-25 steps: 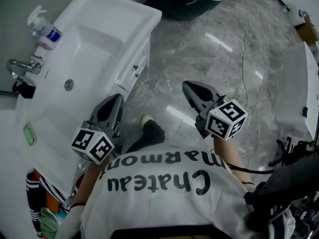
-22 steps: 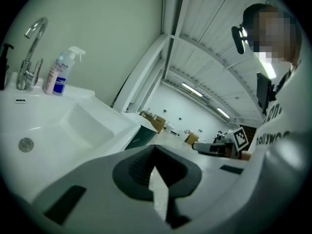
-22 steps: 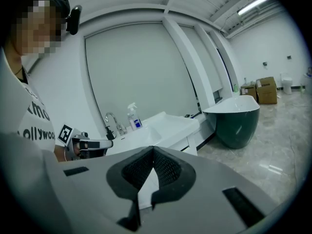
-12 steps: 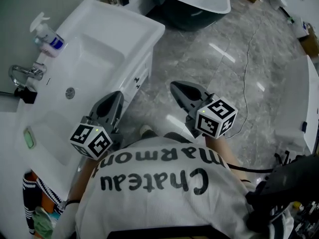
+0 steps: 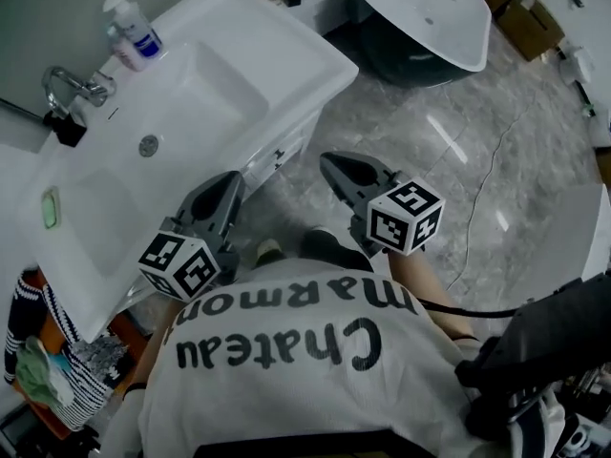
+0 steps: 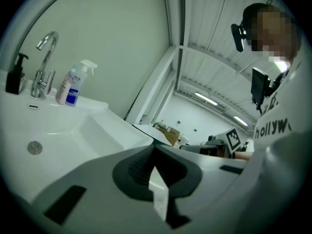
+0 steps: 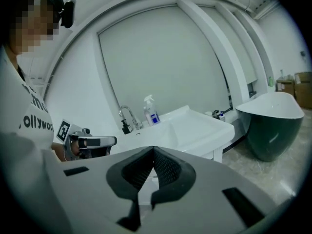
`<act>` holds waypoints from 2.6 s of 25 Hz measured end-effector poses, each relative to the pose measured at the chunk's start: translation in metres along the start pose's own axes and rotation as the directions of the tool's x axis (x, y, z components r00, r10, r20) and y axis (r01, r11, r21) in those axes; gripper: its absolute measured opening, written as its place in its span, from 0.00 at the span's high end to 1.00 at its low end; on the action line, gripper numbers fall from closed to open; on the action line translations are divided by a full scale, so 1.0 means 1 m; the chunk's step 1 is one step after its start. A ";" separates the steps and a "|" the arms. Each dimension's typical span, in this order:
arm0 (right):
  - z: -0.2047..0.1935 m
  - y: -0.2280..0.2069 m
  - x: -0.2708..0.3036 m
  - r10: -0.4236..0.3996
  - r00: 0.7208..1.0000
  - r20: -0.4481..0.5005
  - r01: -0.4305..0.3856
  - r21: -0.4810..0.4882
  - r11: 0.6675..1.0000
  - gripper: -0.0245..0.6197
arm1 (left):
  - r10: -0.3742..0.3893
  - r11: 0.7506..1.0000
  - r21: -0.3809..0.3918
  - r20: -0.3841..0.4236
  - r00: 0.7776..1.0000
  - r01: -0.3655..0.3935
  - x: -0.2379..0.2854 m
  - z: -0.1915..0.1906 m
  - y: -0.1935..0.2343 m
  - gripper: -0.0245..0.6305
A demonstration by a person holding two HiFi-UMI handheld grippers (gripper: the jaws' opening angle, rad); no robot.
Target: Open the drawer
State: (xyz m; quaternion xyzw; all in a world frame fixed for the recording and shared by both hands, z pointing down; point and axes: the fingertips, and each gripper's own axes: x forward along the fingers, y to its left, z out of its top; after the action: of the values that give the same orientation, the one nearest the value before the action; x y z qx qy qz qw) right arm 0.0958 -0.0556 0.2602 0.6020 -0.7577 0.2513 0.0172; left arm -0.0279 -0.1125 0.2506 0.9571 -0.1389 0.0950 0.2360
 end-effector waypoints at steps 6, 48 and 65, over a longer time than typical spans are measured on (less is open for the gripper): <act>-0.001 -0.003 0.030 0.201 0.971 -0.127 -0.209 -0.061 0.976 0.95 | 0.202 0.979 -0.056 0.067 0.977 -0.198 -0.016 -0.007 -0.004 0.95; -0.255 -0.146 0.199 0.162 0.789 -0.592 -0.208 -0.010 0.978 0.74 | 0.756 0.611 -0.334 -0.024 0.654 -0.718 -0.053 -0.177 0.026 0.95; -0.274 -0.146 0.248 0.020 0.805 -0.592 -0.089 -0.086 0.992 0.73 | 0.816 0.514 -0.343 -0.088 0.571 -0.786 -0.104 -0.212 0.016 0.95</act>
State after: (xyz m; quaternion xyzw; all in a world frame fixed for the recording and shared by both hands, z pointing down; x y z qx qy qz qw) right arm 0.0865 -0.1914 0.6338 0.4703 -0.7444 0.3843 0.2775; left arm -0.1558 -0.0017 0.4166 0.7303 -0.5886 0.1264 0.3230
